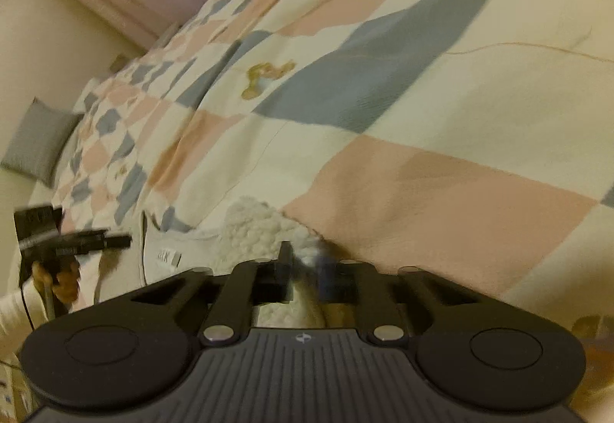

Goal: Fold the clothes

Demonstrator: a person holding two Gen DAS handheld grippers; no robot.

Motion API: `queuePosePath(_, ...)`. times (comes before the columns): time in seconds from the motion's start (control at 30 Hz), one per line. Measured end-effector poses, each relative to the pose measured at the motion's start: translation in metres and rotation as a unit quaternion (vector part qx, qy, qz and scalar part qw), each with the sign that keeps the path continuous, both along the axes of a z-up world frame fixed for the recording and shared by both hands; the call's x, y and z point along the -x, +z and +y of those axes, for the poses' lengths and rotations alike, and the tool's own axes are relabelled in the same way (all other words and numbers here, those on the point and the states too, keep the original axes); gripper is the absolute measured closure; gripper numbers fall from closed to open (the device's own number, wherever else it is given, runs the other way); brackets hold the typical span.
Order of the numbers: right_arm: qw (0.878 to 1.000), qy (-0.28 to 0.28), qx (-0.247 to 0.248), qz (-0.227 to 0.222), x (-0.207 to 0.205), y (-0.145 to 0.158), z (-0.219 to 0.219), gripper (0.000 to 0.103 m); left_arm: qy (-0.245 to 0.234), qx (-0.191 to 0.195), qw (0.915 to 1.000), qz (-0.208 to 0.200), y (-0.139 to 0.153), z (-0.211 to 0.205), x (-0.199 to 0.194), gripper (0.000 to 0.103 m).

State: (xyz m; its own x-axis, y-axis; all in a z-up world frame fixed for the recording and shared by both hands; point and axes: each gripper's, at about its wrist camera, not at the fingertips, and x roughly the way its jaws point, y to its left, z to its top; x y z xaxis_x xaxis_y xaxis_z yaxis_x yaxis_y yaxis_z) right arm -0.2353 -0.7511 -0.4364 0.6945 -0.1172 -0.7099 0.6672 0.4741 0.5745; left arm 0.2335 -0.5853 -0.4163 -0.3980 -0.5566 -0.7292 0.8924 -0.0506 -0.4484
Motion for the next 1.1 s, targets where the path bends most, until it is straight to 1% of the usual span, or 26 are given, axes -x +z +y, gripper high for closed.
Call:
queuePosePath(0.07,0.999,0.007,0.036,-0.003,0.002,0.015,0.01,0.092,-0.003,0.016,0.9996,-0.022,0.016,0.008,0.005,0.09)
queuePosePath(0.13,0.997,0.009,0.07,-0.014,0.006,0.034,0.021,0.092,-0.003,0.035,0.999,-0.027,0.037,0.024,0.009,0.09)
queuePosePath(0.2,0.992,0.019,0.119,-0.03,0.015,0.063,0.044,0.093,-0.003,0.055,0.998,-0.03,0.062,0.048,0.015,0.09)
queuePosePath(0.23,0.989,0.027,0.142,-0.031,0.019,0.077,0.057,0.093,-0.003,0.067,0.9972,-0.034,0.077,0.066,0.02,0.091)
queuePosePath(0.27,0.983,0.04,0.174,-0.03,0.025,0.096,0.078,0.093,-0.004,0.078,0.9962,-0.038,0.09,0.086,0.028,0.091)
queuePosePath(0.33,0.973,0.06,0.219,-0.03,0.038,0.126,0.119,0.093,-0.007,0.097,0.9941,-0.049,0.116,0.129,0.044,0.091)
queuePosePath(0.37,0.968,0.07,0.238,-0.028,0.045,0.138,0.139,0.093,-0.008,0.103,0.9932,-0.053,0.126,0.151,0.052,0.091)
queuePosePath(0.43,0.957,0.098,0.272,-0.012,0.062,0.16,0.191,0.093,-0.01,0.104,0.9926,-0.062,0.139,0.202,0.07,0.091)
queuePosePath(0.5,0.945,0.129,0.299,0.012,0.079,0.173,0.243,0.093,-0.019,0.096,0.9915,-0.086,0.142,0.255,0.093,0.091)
queuePosePath(0.57,0.935,0.162,0.313,0.051,0.095,0.174,0.298,0.093,-0.03,0.071,0.9912,-0.107,0.13,0.302,0.122,0.09)
queuePosePath(0.6,0.93,0.178,0.313,0.072,0.103,0.169,0.324,0.093,-0.035,0.057,0.9908,-0.118,0.123,0.326,0.137,0.09)
queuePosePath(0.63,0.928,0.191,0.306,0.092,0.109,0.161,0.349,0.093,-0.038,0.042,0.9896,-0.132,0.113,0.347,0.151,0.088)
queuePosePath(0.67,0.925,0.207,0.297,0.113,0.114,0.15,0.373,0.093,-0.042,0.027,0.9869,-0.153,0.1,0.363,0.164,0.087)
queuePosePath(0.73,0.916,0.233,0.284,0.16,0.119,0.123,0.415,0.093,-0.048,-0.004,0.9764,-0.21,0.073,0.39,0.19,0.085)
queuePosePath(0.77,0.907,0.242,0.289,0.188,0.12,0.109,0.435,0.092,-0.054,-0.011,0.9681,-0.244,0.064,0.401,0.203,0.083)
queuePosePath(0.8,0.893,0.252,0.303,0.218,0.119,0.097,0.454,0.089,-0.062,-0.012,0.9577,-0.281,0.058,0.41,0.216,0.083)
queuePosePath(0.83,0.877,0.261,0.323,0.242,0.119,0.088,0.468,0.079,-0.069,-0.013,0.9459,-0.317,0.052,0.418,0.228,0.082)
queuePosePath(0.87,0.859,0.264,0.349,0.265,0.117,0.082,0.483,0.074,-0.076,-0.003,0.934,-0.349,0.05,0.426,0.239,0.075)
queuePosePath(0.9,0.839,0.267,0.38,0.283,0.116,0.077,0.497,0.064,-0.085,0.014,0.9206,-0.381,0.05,0.432,0.248,0.067)
queuePosePath(0.93,0.823,0.27,0.407,0.291,0.115,0.075,0.508,0.055,-0.105,0.035,0.9003,-0.421,0.05,0.437,0.259,0.056)
queuePosePath(0.97,0.806,0.272,0.433,0.299,0.113,0.073,0.519,0.051,-0.129,0.059,0.874,-0.465,0.048,0.443,0.271,0.055)
queuePosePath(1.0,0.787,0.274,0.458,0.31,0.112,0.07,0.528,0.047,-0.157,0.08,0.8447,-0.505,0.044,0.448,0.283,0.055)
queuePosePath(1.03,0.763,0.282,0.485,0.321,0.109,0.066,0.538,0.047,-0.187,0.097,0.8188,-0.534,0.037,0.452,0.29,0.055)
queuePosePath(1.1,0.723,0.309,0.521,0.332,0.105,0.053,0.547,0.047,-0.242,0.127,0.7715,-0.574,0.023,0.457,0.301,0.054)
